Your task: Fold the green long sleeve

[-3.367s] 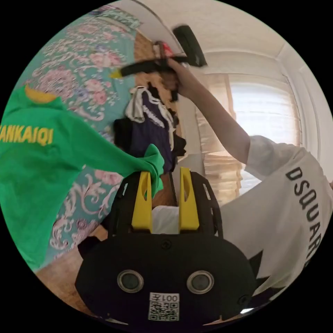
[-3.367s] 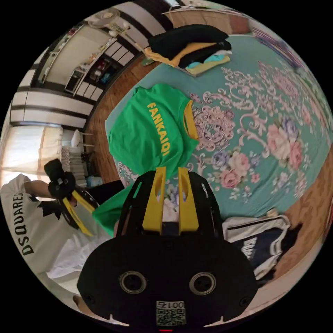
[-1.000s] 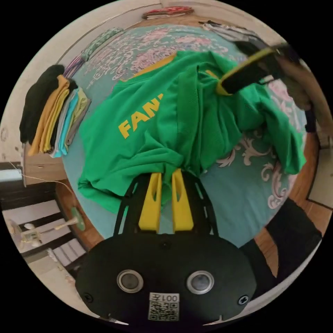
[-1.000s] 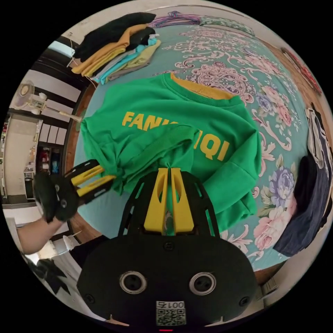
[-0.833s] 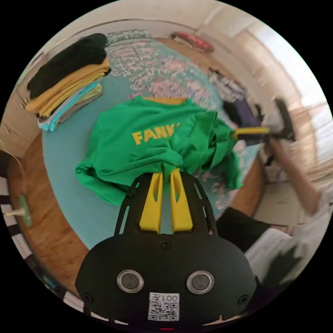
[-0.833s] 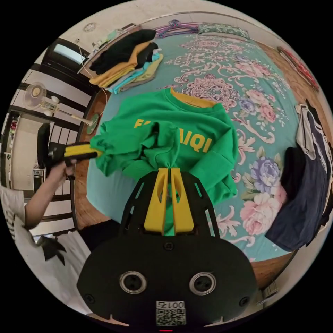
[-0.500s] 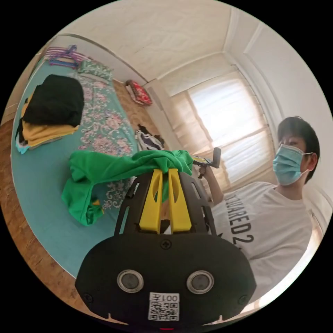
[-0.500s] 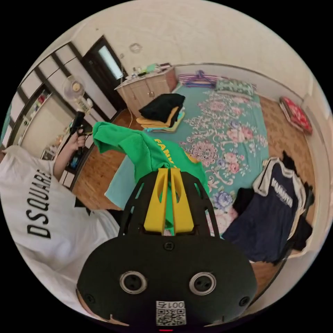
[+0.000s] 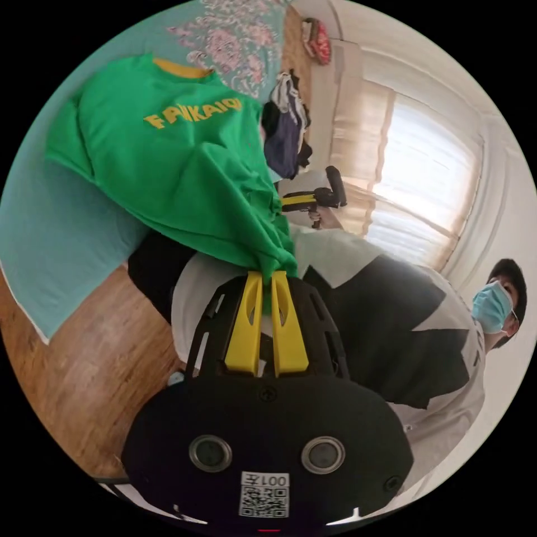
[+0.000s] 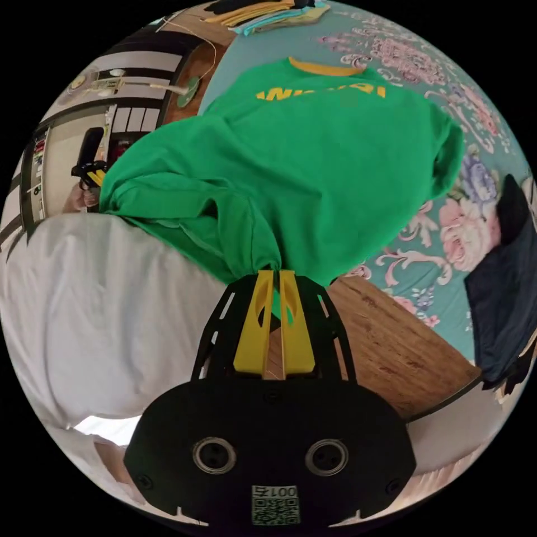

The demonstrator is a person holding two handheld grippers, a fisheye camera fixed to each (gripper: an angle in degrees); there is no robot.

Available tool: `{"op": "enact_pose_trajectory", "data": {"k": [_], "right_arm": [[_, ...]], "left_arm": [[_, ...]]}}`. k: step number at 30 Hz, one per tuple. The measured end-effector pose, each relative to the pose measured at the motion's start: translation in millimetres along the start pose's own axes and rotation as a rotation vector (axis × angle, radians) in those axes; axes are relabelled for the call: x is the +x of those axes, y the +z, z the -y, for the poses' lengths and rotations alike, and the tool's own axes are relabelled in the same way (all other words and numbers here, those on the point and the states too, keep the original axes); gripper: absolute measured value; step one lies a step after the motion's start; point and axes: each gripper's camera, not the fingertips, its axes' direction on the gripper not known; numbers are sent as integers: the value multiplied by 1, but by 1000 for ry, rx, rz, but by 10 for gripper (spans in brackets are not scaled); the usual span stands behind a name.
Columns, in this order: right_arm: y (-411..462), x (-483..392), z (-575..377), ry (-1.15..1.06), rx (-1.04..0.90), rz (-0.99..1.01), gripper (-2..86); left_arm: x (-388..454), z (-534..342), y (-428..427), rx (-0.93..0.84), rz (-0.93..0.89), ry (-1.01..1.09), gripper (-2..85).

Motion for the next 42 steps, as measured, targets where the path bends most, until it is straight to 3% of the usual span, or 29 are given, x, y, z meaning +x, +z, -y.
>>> {"op": "enact_pose_trajectory", "data": {"k": [2,7,11,16,19,24,30,36,39,42], "right_arm": [[7,0,-16,40,88,39,27],[-25,-6,-65,32,232,22,64],[2,-4,-71,40,124,-24,83],[42,-6,-48,43,125,-45,85],[55,-18,-29,-6,75,-121,75],[60,-32,-23,-135,-41,-76,32],[3,-76,-61,-167,-34,-210,18],[-75,-164,-96,-211,103,-468,13],[-108,-222,-104,-261,224,-581,12],[-135,-277,-108,-330,328,-733,11]], "left_arm": [[-14,-10,1,-31,91,-45,-16],[-33,-8,-15,-23,95,-58,-16],[-49,7,-19,-92,112,-60,-16],[-61,19,-18,-159,148,-53,-16],[-68,19,-16,-176,173,-56,-16],[-92,7,-14,-141,160,-104,-13],[-132,-26,-5,-26,173,-152,-7],[-190,-62,34,95,127,-194,-7],[-220,-90,50,230,24,-216,-11],[-240,-133,47,531,-227,-165,-14]]}}
